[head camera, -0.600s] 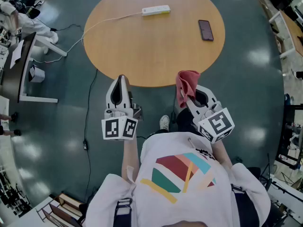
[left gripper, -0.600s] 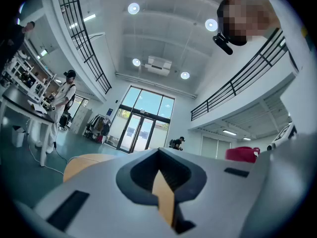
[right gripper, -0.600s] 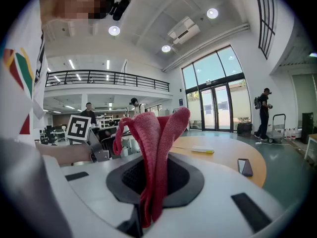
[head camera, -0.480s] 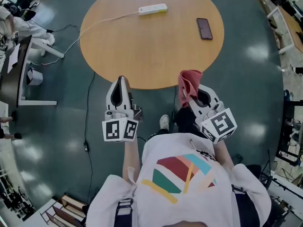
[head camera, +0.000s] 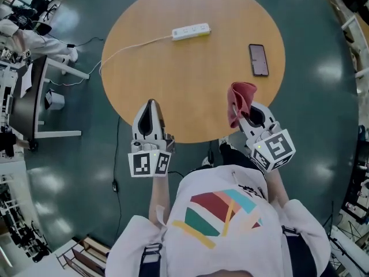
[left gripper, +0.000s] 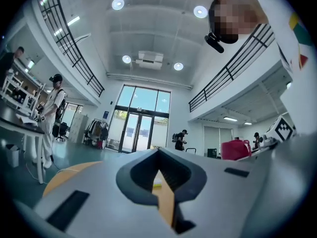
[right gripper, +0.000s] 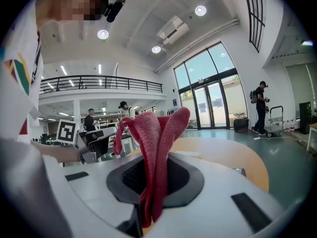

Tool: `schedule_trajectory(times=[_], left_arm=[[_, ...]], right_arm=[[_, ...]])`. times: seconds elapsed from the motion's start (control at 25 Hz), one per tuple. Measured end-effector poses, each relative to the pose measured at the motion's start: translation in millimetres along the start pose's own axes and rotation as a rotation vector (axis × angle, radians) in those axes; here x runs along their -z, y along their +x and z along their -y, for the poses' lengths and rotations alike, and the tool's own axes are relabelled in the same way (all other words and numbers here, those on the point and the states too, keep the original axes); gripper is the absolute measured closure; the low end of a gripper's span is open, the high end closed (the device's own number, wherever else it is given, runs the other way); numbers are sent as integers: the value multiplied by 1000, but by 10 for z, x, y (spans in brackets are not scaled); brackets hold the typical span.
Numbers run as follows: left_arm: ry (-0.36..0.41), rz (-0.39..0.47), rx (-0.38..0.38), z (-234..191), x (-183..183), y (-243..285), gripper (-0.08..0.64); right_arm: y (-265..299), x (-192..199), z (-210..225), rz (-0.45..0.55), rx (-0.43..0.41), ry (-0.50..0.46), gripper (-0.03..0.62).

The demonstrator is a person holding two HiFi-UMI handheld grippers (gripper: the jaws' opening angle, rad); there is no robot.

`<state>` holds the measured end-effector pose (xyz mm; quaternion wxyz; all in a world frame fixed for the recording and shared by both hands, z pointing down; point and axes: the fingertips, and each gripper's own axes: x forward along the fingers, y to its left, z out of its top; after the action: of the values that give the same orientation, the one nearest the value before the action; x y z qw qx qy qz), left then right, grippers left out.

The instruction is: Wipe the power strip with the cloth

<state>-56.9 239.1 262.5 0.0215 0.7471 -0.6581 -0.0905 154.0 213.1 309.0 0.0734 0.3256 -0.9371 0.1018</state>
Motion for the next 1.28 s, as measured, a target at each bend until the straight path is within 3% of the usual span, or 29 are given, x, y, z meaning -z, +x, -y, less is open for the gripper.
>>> schedule_trajectory(times=[0.16, 0.36, 0.52, 0.72, 0.76, 0.84, 0.92, 1.0, 1.12, 1.28], left_arm=[[69, 17, -7, 146, -52, 616, 517], [133, -10, 2, 341, 48, 1151, 517], [195, -58, 43, 48, 309, 1531, 517], [266, -129, 150, -207, 606, 1983, 504], [267, -145, 177, -252, 677, 2091, 462], [277, -207, 228, -443, 880, 2343, 408], [330, -291, 284, -767, 1144, 2673, 405], [401, -365, 328, -1095, 1410, 2981, 405], [532, -467, 393, -1370, 1775, 3300, 407], [670, -645, 543, -1702, 2375, 3759, 407]], right_arm=[[249, -125, 647, 7, -25, 53, 552], [513, -54, 1164, -83, -66, 81, 552], [1025, 97, 1258, -133, -88, 106, 552], [1422, 36, 1272, -171, -97, 59, 552], [1481, 23, 1276, -175, -100, 56, 552], [1665, 21, 1293, -184, -112, 55, 552], [1971, 65, 1330, -194, -127, 72, 552], [2286, 183, 1339, -227, -151, 158, 553], [2631, 304, 1406, -280, -183, 414, 552], [3429, 74, 1705, -236, -265, 628, 552]])
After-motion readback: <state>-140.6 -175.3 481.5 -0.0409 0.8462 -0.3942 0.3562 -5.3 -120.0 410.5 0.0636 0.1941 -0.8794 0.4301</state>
